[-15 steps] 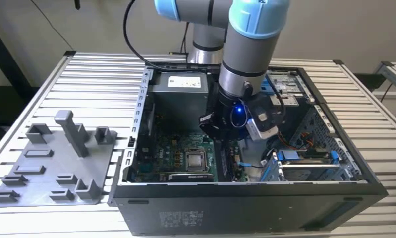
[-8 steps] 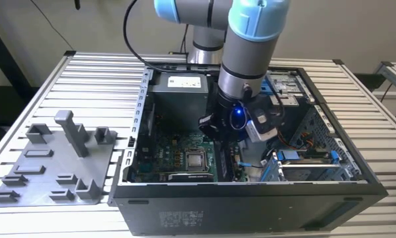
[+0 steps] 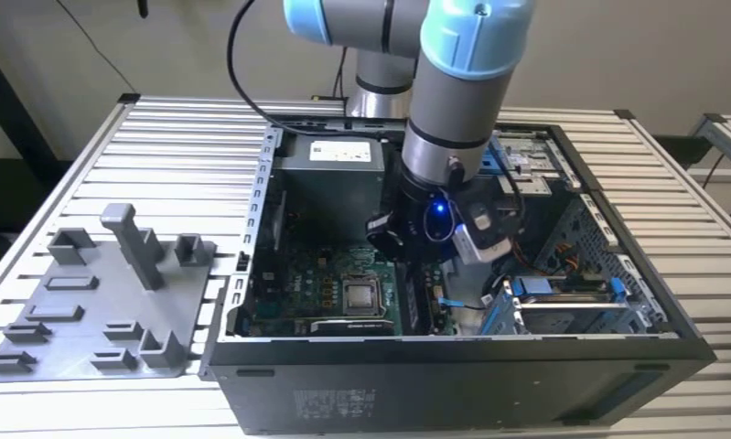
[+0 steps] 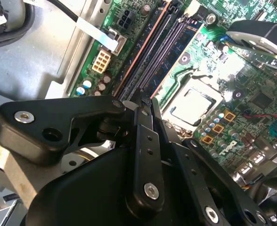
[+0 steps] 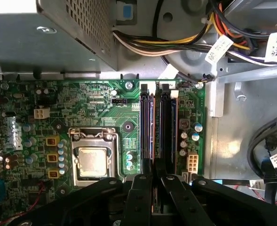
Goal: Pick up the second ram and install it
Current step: 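Insert the second ram into the second slot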
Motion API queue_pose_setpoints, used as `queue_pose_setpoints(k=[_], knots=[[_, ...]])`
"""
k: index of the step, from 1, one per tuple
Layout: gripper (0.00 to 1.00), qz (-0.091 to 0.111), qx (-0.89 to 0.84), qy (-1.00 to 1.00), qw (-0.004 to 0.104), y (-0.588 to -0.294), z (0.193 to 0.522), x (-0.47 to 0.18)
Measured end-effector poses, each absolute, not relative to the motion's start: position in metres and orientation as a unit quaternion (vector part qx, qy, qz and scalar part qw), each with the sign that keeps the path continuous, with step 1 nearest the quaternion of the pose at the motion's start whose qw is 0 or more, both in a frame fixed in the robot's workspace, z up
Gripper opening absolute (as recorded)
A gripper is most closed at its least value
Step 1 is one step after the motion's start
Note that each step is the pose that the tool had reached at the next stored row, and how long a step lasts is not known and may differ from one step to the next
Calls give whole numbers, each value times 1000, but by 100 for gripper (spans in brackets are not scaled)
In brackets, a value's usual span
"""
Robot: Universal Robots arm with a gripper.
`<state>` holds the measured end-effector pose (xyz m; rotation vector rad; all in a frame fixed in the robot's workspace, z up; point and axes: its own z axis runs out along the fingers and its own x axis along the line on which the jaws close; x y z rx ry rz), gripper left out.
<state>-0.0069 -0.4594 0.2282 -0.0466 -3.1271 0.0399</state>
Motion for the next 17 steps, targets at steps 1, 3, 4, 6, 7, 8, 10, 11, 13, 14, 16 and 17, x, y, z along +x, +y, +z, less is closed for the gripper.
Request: queue_pose_setpoints(k=[1, 3, 4, 6, 7, 8, 10, 11, 13, 14, 16, 17], knots=[[14, 13, -15, -1000, 7, -459, 228, -7], [14, 13, -15, -1000, 7, -460, 227, -7], [14, 13, -15, -1000, 7, -460, 227, -7], [14, 13, -15, -1000, 7, -459, 226, -7], [14, 13, -15, -1000, 7, -459, 226, -7], [14, 13, -15, -1000, 7, -459, 225, -7], [14, 13, -15, -1000, 7, -459, 225, -7], [14, 13, -15, -1000, 7, -460, 225, -7], [14, 13, -14, -1000, 7, -459, 224, -7], [14, 13, -14, -1000, 7, -459, 224, -7], [14, 13, -14, -1000, 7, -459, 223, -7], [14, 13, -14, -1000, 7, -459, 223, -7]])
